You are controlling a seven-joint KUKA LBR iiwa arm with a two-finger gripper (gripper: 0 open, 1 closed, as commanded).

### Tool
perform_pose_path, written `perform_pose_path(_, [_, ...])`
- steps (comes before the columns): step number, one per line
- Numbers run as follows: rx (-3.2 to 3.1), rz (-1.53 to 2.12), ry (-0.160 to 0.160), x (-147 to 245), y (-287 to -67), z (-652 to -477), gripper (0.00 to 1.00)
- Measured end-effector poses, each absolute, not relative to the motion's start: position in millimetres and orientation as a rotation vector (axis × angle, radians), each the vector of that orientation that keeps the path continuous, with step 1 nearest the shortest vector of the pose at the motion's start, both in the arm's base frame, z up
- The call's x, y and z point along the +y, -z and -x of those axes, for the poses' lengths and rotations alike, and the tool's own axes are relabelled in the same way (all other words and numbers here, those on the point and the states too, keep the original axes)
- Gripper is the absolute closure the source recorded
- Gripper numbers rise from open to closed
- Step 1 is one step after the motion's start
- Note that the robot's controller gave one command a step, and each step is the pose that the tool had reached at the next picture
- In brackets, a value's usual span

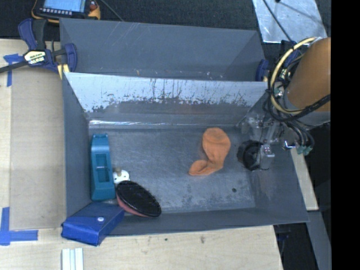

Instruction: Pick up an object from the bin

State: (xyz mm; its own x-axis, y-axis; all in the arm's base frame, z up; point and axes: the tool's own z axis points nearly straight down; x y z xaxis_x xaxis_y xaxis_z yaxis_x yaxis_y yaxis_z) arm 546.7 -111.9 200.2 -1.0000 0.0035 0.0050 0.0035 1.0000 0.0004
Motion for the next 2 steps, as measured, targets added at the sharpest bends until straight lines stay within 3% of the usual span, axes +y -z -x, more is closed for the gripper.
perform_pose_path(1, [-3.145,0.001,-0.001,-111,-205,-548.2,0.00])
perform_pose_path(2, [-3.147,0.107,-0.001,-93,-127,-569.2,0.00])
